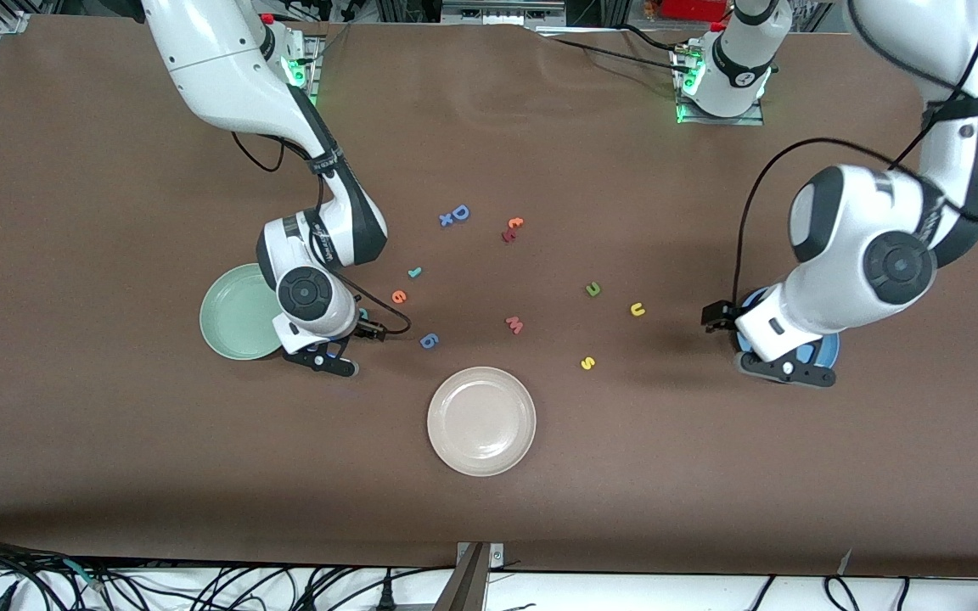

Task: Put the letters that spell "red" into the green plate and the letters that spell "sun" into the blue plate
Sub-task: 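Lower the right gripper to the b while the left gripper reaches the u, then grip the teal b with the right gripper while the left gripper grips u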

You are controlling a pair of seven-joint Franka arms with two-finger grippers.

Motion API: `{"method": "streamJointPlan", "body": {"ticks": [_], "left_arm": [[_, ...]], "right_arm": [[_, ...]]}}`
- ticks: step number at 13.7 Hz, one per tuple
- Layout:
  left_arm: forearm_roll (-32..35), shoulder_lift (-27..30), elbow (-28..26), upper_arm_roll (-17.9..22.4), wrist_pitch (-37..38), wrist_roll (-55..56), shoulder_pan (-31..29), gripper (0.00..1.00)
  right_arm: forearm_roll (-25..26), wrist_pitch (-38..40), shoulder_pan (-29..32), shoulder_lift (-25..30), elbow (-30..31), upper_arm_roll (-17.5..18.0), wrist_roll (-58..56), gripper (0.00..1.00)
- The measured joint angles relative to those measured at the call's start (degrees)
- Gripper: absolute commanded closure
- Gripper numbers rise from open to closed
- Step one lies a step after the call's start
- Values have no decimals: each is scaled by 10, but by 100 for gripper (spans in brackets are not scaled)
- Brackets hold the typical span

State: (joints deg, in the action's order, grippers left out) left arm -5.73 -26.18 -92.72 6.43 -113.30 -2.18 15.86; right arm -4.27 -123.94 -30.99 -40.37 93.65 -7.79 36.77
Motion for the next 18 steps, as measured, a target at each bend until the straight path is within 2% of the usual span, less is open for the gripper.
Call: {"method": "streamJointPlan", "body": {"ticks": [1,3,8,12,13,14,18], "left_arm": [[0,-14,0,0,-7,8,2,0],[0,-30,0,-1,-11,20,12,0],[-40,-44,-4,-1,-23,43,17,0],[-40,-46,-45,-4,-78,85,32,0],[-40,-46,-53,-4,-89,88,34,0],[-40,-45,-67,-4,-114,90,34,0],[-40,-39,-129,-4,-188,100,36,0]], "right_arm": [[-6,8,0,8,1,0,0,5],[-22,8,0,12,3,0,0,13],[-33,-15,0,12,21,0,0,13],[-78,-34,0,12,37,0,-6,13],[-85,-35,0,12,37,0,-7,16],[-86,-35,0,12,38,0,-11,19],[-88,-39,0,12,49,-4,-44,19]]}}
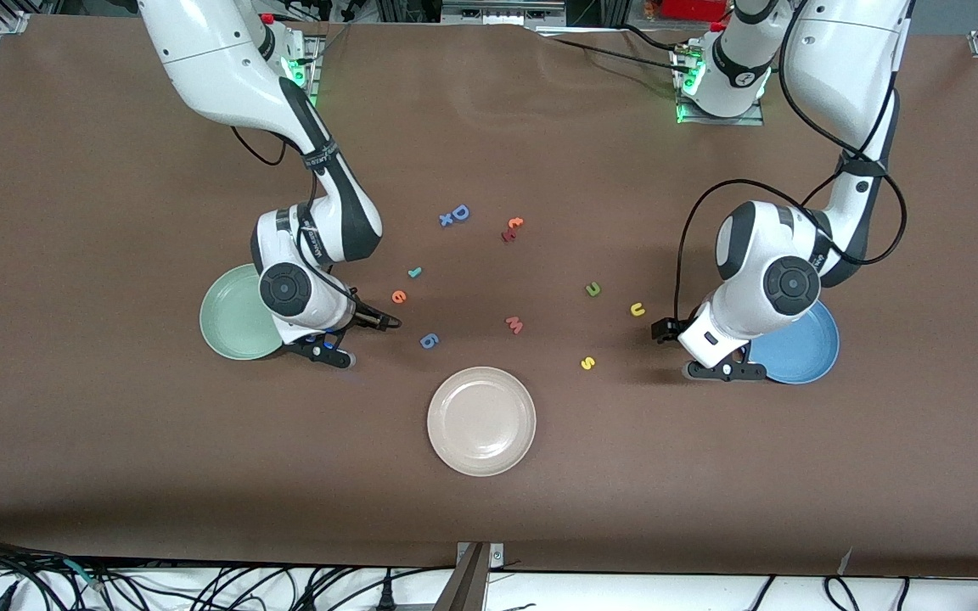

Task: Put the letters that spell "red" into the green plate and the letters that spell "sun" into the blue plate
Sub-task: 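Grip the teal b with the right gripper while the left gripper grips u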

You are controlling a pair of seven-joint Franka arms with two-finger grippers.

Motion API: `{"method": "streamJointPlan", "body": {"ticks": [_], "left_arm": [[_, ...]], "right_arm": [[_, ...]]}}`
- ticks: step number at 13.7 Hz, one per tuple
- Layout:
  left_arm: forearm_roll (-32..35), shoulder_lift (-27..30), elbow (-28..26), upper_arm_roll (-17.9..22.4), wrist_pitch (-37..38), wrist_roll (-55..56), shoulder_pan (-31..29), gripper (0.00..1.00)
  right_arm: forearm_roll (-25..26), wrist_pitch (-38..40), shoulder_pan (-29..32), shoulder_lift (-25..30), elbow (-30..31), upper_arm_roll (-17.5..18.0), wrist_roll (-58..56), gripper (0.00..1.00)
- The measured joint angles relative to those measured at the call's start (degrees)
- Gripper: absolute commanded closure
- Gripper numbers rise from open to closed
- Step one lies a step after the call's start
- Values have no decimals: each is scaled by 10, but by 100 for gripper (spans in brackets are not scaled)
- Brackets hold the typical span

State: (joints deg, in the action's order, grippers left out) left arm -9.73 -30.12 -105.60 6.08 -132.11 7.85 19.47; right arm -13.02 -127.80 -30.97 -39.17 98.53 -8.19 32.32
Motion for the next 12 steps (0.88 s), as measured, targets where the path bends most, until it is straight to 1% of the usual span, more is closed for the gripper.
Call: {"method": "streamJointPlan", "body": {"ticks": [1,2,4,6,9,12], "left_arm": [[0,3,-10,0,-12,7,2,0],[0,6,-21,-2,-24,15,7,0],[0,11,-35,-3,-37,48,21,0],[0,13,-47,-3,-49,77,35,0],[0,17,-82,-4,-99,90,44,0],[0,18,-97,-4,-111,100,44,0]], "right_arm": [[0,-4,0,0,2,-1,-2,20],[0,-10,0,0,5,-1,-3,26],[0,-24,0,0,11,-1,-5,53],[0,-27,0,0,13,-1,-7,69],[-2,-30,-1,2,13,-1,-8,90],[-2,-31,0,2,13,-1,-8,91]]}}
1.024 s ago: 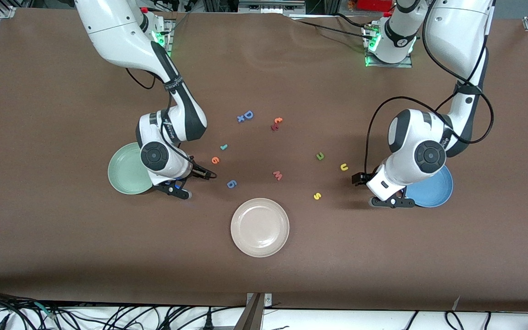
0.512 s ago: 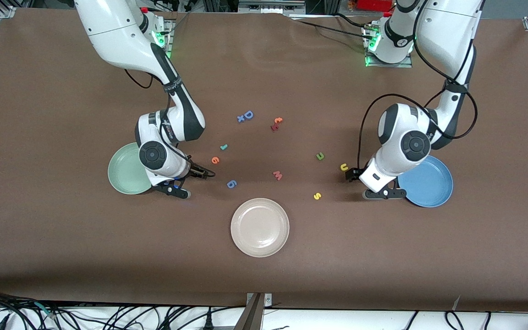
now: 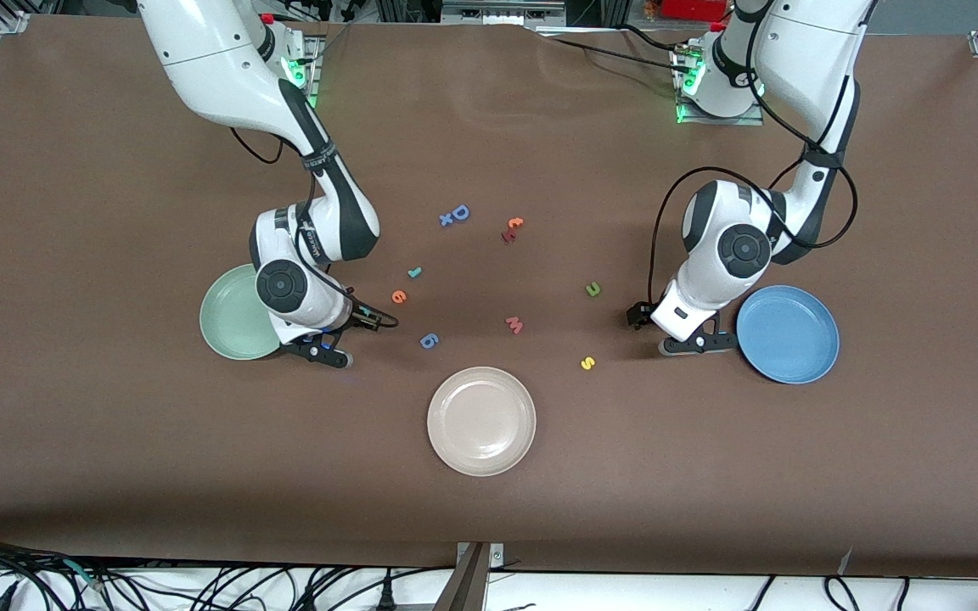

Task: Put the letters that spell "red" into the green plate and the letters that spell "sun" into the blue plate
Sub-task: 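Grip the teal b with the right gripper while the left gripper grips u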

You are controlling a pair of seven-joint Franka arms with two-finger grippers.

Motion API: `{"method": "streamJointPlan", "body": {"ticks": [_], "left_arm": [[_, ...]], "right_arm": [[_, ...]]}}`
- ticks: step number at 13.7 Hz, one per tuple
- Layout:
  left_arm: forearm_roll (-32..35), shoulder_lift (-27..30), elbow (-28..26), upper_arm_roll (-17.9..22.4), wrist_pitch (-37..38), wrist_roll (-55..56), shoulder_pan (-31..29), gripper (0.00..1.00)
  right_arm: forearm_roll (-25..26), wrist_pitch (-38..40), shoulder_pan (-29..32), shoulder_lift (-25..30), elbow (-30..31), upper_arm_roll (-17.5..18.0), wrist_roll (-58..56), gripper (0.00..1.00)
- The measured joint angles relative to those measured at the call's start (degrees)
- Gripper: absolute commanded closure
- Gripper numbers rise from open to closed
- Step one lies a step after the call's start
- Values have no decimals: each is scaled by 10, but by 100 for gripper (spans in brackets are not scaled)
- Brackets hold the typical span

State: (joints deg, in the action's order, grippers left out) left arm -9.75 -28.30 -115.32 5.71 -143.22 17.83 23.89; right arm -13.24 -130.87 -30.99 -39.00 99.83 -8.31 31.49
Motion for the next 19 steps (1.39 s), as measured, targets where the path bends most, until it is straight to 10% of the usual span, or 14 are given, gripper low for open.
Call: {"method": "streamJointPlan", "body": {"ticks": [7,12,19], "left_arm": [[0,0,-36,-1,-47,37,22,0],[0,2,-54,-1,-53,44,23,0],[0,5,-62,-6,-55,52,24,0]], "right_arm": [[0,30,0,23,-1,-14,-3,93],[0,41,-2,27,0,-16,-2,37],[0,41,-6,26,5,-13,0,38]]}}
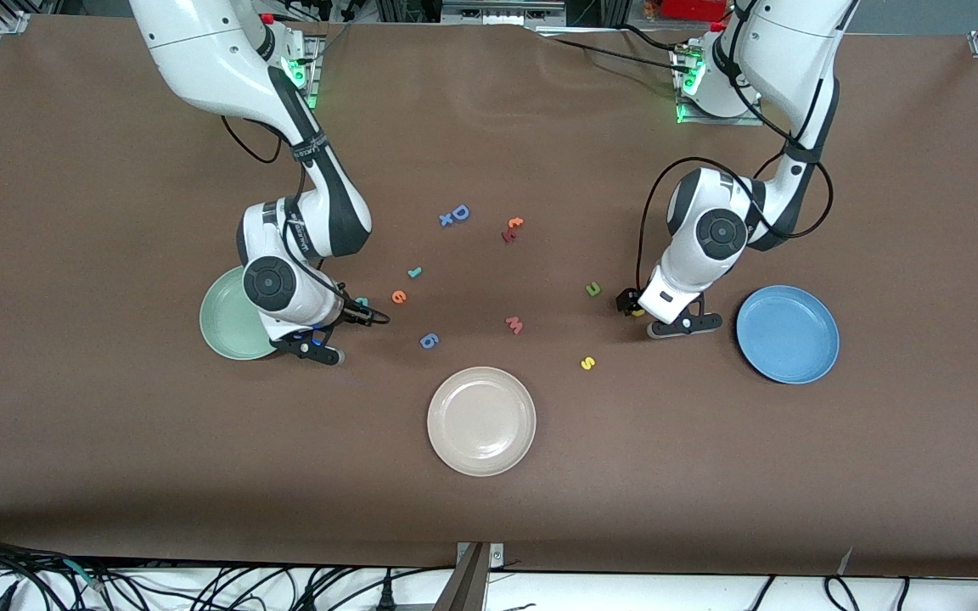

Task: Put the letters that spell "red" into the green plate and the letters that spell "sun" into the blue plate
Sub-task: 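Grip the teal b with the right gripper while the left gripper grips u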

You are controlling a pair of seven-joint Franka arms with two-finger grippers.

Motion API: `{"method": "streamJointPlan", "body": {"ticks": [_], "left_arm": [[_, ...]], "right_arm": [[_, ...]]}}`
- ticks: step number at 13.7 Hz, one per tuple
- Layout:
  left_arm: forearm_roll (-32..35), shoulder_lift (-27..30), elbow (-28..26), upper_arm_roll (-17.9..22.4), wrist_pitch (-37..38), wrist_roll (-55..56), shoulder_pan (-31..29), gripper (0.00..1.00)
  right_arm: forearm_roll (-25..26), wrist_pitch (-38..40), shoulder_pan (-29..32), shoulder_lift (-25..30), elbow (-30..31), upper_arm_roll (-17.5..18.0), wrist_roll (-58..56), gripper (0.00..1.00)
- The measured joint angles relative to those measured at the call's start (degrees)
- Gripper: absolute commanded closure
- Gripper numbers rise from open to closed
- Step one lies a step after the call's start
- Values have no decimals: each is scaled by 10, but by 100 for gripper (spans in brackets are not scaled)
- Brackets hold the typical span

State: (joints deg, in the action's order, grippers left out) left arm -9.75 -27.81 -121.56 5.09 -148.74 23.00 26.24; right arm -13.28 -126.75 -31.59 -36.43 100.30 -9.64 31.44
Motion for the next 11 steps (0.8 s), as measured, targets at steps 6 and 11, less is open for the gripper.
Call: {"method": "streamJointPlan", "body": {"ticks": [6,11], "left_arm": [[0,-1,-6,-3,-13,4,0,0],[0,-4,-7,-3,-18,8,0,0]], "right_arm": [[0,0,-3,-3,9,5,3,42],[-1,-12,-4,-4,22,12,4,44]]}}
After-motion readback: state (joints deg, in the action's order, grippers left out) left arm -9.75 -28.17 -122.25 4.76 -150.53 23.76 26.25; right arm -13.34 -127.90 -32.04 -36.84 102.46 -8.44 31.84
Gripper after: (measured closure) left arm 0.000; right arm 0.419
